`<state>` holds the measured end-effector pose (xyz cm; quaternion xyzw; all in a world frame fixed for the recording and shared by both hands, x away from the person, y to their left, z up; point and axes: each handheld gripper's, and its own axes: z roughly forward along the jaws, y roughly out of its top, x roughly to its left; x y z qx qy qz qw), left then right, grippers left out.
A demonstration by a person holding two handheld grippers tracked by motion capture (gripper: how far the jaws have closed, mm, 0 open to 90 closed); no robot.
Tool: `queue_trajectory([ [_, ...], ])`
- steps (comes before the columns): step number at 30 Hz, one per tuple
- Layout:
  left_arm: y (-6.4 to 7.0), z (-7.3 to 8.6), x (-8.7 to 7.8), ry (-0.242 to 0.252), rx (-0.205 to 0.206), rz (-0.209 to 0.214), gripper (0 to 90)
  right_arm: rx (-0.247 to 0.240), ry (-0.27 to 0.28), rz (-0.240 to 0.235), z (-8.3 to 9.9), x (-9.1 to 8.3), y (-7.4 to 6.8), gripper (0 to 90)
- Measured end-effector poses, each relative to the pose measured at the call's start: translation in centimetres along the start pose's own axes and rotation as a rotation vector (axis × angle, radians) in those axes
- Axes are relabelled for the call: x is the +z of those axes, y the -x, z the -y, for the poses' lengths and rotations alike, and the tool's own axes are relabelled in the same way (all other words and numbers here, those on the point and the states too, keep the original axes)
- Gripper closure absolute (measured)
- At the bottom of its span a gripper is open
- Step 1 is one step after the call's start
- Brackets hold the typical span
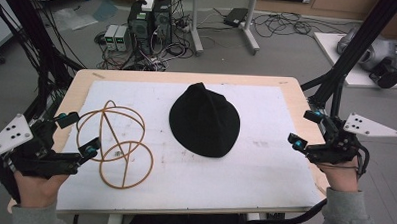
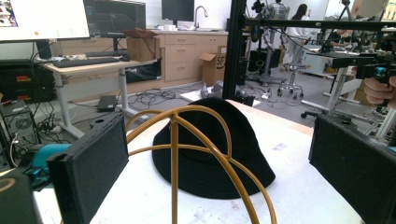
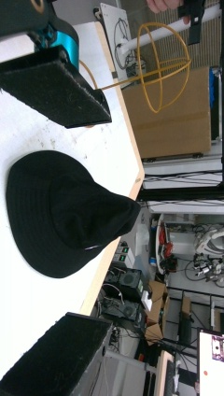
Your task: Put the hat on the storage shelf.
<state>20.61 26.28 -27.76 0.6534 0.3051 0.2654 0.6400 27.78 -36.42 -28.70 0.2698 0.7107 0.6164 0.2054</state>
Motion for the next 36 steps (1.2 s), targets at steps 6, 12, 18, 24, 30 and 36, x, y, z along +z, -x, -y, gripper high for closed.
queue_trajectory([
  [6,0.1,0.0,0.1,-0.002,0.002,0.001,5.0,-0.014,-0.013,0.001,0.0,0.2,-0.1,2.4],
  [12,0.2,-0.2,-0.1,0.003,0.003,-0.002,5.0,-0.016,-0.023,0.012,0.0,0.4,-0.2,2.4],
  [18,0.3,-0.1,0.0,-0.002,0.003,0.0,5.0,-0.032,-0.025,0.013,-0.3,0.6,-0.4,2.5],
  [24,0.3,0.2,0.3,-0.018,-0.001,0.002,5.0,-0.035,-0.021,0.002,-1.4,0.7,-0.8,2.4],
  [30,0.8,0.2,0.5,-0.023,0.004,0.009,5.0,-0.053,-0.004,-0.033,-2.4,1.2,-1.1,2.4],
  [36,0.9,0.6,0.6,-0.039,0.008,0.0,5.0,-0.069,-0.04,-0.048,-2.7,3.5,-0.7,2.4],
])
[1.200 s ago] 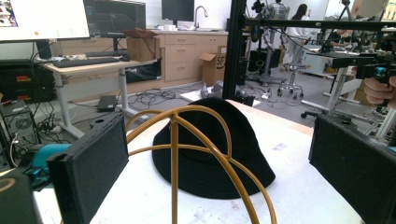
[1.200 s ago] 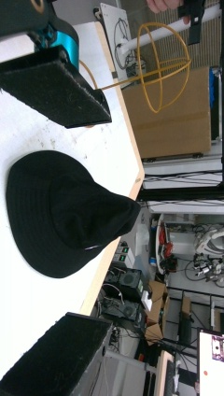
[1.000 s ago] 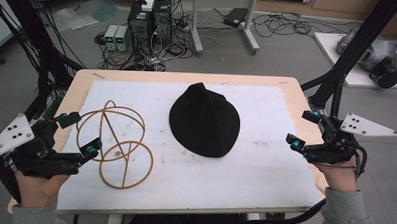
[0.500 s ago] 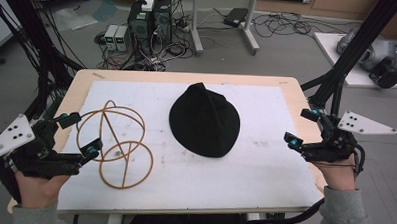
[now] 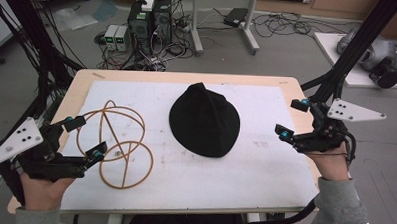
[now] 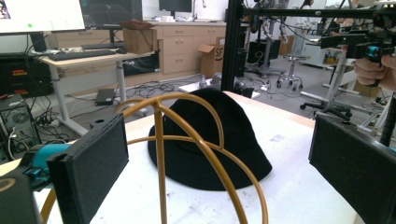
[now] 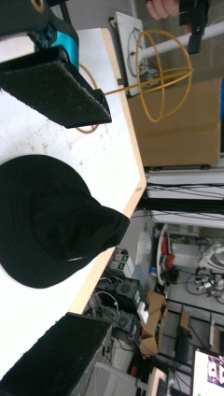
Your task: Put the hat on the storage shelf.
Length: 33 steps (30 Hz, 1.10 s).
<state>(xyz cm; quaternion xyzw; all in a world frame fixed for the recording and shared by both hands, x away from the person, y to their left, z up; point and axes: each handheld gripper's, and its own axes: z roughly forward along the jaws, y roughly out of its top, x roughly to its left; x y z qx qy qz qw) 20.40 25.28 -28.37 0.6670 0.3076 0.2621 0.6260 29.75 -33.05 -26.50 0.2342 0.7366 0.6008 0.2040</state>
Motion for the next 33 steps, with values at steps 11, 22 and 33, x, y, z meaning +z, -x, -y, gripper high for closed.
queue_trajectory([
  [11,0.6,0.4,-0.7,-0.009,-0.005,-0.006,5.0,-0.031,-0.028,-0.021,-1.1,3.3,0.3,2.4],
  [22,0.9,0.7,-1.6,-0.022,-0.015,-0.02,5.0,-0.036,-0.039,-0.083,-2.0,7.4,0.5,2.4],
  [33,1.3,0.8,-2.5,-0.024,-0.015,-0.034,5.0,0.002,-0.021,-0.15,-1.9,9.7,1.9,2.4],
])
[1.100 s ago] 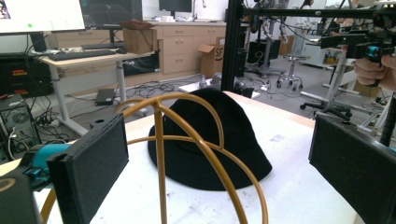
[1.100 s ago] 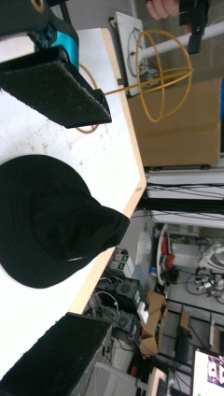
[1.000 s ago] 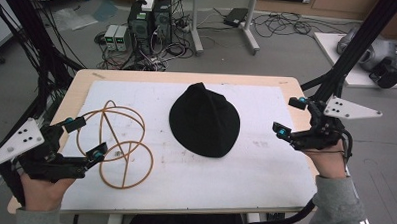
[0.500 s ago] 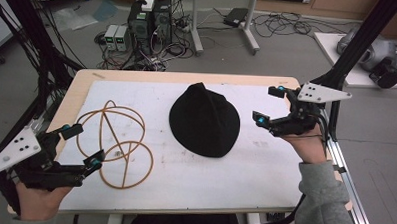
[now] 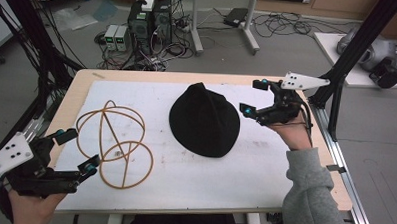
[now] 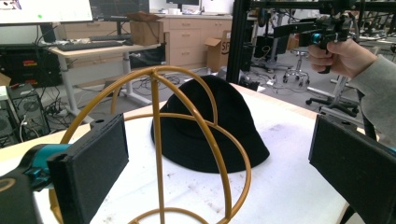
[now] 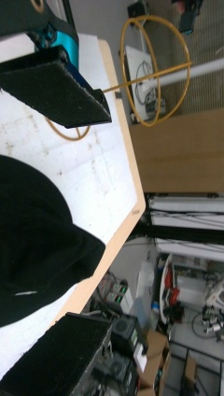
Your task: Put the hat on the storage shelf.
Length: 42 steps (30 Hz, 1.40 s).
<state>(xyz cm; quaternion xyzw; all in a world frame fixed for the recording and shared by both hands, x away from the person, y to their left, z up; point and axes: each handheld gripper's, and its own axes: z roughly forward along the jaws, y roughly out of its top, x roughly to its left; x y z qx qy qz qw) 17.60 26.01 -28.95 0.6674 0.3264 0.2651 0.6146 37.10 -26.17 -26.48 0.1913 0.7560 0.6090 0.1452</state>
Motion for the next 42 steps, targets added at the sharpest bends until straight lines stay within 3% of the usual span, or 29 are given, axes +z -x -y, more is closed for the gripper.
queue_trajectory([
  [3,0.0,0.2,-0.2,-0.007,-0.002,-0.006,5.0,0.016,0.01,-0.025,-0.2,0.5,0.4,2.4],
  [8,0.1,0.4,-0.5,-0.013,-0.007,-0.013,5.0,-0.016,-0.011,-0.046,-1.3,2.0,0.4,2.5],
  [12,0.2,0.5,-0.7,-0.018,-0.008,-0.016,5.0,-0.027,-0.03,-0.052,-2.1,3.7,0.5,2.4],
  [20,0.2,0.7,-0.6,-0.028,-0.011,-0.015,5.0,-0.025,-0.024,-0.048,-2.6,5.5,1.2,2.5],
  [30,0.3,0.9,-0.4,-0.03,-0.012,-0.026,5.0,-0.017,-0.043,-0.007,-1.5,7.5,2.0,2.4],
  [39,0.3,0.7,-0.4,-0.027,-0.017,-0.013,5.0,0.018,-0.065,-0.002,0.0,9.8,2.6,2.5],
  [42,0.7,0.4,-0.3,-0.025,0.003,-0.006,5.0,0.009,-0.083,-0.014,0.4,10.3,2.7,2.5],
])
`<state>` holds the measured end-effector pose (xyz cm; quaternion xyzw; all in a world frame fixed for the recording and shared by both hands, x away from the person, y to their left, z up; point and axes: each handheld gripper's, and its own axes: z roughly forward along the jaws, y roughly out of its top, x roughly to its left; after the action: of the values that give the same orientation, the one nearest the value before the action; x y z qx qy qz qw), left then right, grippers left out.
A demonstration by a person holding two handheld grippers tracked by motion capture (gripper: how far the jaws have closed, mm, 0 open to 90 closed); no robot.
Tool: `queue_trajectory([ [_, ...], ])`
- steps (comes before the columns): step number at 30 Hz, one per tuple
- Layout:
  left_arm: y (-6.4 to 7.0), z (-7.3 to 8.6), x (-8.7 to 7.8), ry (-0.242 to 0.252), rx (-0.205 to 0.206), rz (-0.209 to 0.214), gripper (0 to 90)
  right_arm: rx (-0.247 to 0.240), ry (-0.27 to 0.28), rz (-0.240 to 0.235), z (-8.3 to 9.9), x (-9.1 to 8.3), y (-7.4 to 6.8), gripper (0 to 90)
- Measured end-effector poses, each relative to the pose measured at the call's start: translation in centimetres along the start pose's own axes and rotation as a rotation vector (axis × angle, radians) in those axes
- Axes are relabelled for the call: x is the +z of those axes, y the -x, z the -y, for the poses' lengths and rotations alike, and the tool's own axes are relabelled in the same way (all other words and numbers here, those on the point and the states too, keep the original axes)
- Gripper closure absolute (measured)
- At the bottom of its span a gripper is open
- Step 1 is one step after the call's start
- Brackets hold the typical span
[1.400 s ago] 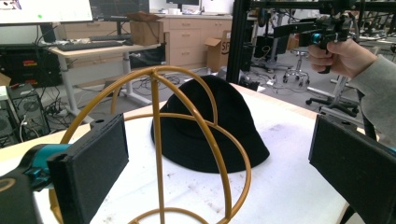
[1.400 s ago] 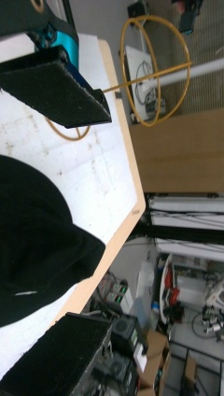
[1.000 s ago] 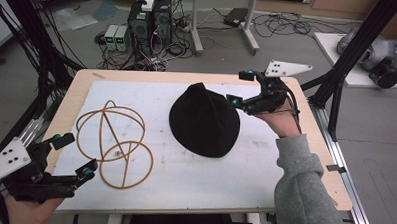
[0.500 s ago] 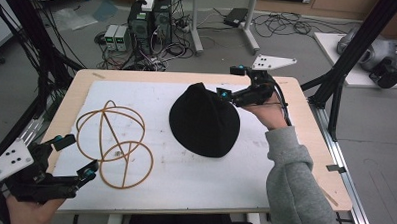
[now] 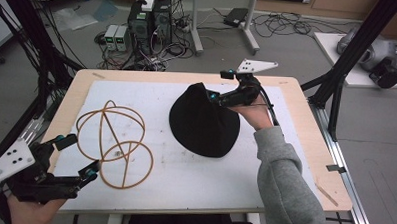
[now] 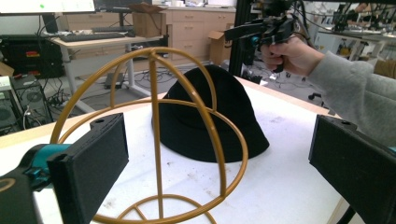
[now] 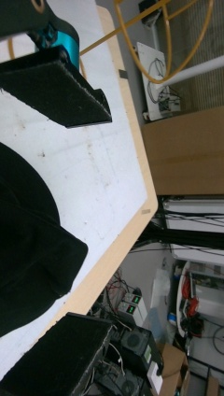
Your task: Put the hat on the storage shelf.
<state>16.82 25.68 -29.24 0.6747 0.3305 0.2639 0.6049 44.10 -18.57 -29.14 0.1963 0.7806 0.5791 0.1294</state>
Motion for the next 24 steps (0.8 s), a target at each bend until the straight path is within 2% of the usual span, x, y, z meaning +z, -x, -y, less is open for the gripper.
queue_trajectory([
  [4,0.0,-0.1,-0.2,0.0,0.003,-0.007,5.0,-0.007,-0.008,-0.001,0.5,0.6,0.2,2.5],
  [7,-0.2,-0.1,-0.5,0.016,-0.004,-0.022,5.0,-0.021,-0.025,0.038,0.9,1.0,0.3,2.4],
  [9,-0.3,-0.2,-0.7,0.022,-0.007,-0.027,5.0,-0.022,-0.025,0.039,1.3,1.2,0.4,2.5],
  [11,-0.3,-0.2,-0.8,0.025,-0.006,-0.032,5.0,-0.017,-0.014,0.042,1.7,1.4,0.4,2.5],
  [14,-0.4,-0.1,-0.8,0.022,-0.008,-0.035,5.0,0.006,-0.036,0.029,2.2,1.9,0.5,2.5],
  [21,-0.2,0.0,-0.3,0.01,-0.018,-0.017,5.0,-0.015,-0.057,0.04,2.6,2.9,0.2,2.5],
  [24,0.2,-0.3,-0.2,0.009,-0.003,-0.008,5.0,-0.008,-0.066,0.052,2.8,3.1,0.5,2.5],
])
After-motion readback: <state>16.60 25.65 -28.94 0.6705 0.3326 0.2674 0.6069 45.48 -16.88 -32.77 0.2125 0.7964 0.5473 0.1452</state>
